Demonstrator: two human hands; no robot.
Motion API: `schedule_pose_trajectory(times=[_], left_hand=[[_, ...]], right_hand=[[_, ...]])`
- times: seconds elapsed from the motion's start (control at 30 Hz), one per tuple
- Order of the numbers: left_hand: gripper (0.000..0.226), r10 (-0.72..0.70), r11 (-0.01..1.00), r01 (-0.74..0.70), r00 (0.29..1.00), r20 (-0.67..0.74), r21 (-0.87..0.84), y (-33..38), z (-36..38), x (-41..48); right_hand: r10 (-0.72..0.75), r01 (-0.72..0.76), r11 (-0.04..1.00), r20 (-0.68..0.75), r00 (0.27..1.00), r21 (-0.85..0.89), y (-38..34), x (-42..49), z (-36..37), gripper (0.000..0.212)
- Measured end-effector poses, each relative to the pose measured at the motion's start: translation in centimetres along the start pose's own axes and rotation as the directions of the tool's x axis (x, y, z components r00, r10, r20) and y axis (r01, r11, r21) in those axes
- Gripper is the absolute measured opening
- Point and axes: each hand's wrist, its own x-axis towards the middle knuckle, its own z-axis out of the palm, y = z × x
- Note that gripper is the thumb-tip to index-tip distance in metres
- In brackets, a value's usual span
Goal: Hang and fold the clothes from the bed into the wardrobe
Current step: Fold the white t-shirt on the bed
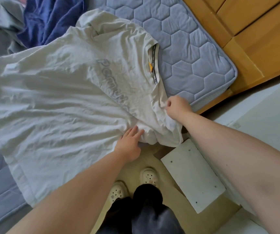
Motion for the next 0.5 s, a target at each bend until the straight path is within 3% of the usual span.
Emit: schedule_pose_trajectory(times=[0.1,0.17,0.27,0.33,0.43,0.5], left_hand=[[0.065,0.039,0.999,-0.04,0.998,-0.052,-0.005,-0.7,0.0,-0.5],[0.058,0.093,0.994,-0.101,0.982,-0.164,-0.039,-0.8,0.1,-1.0],[0.034,0.047,0.991,-0.094,0.915,-0.401,-0.1,-0.5,1.3,-1.8],[0.027,-0.13,0.959,0.041,0.942,-0.308,-0.279,0.4,2.6,-2.4],[0.035,-0.294,0.723,0.253,0.955,0.046,-0.643,2.3,4.5,-2.2],[0.035,-0.352,0.445,0.249,0.932,0.088,-0.86,3.6,5.3,-1.4]], right_hand=[[0.265,-0.228,0.963,-0.347,0.9,0.144,2.6,1.2,-2.7,0.008],[0.448,-0.405,0.892,-0.286,0.847,0.2,4.7,1.8,-3.5,0.024],[0.492,-0.449,0.85,-0.11,0.863,0.277,5.2,1.9,-2.6,0.036],[0.523,-0.457,0.764,-0.021,0.852,0.455,5.0,0.9,-1.0,0.042],[0.588,-0.539,0.544,0.165,0.792,0.643,5.7,-1.3,1.8,0.047],[0.545,-0.584,0.459,0.307,0.78,0.669,6.3,-2.4,3.1,0.05]])
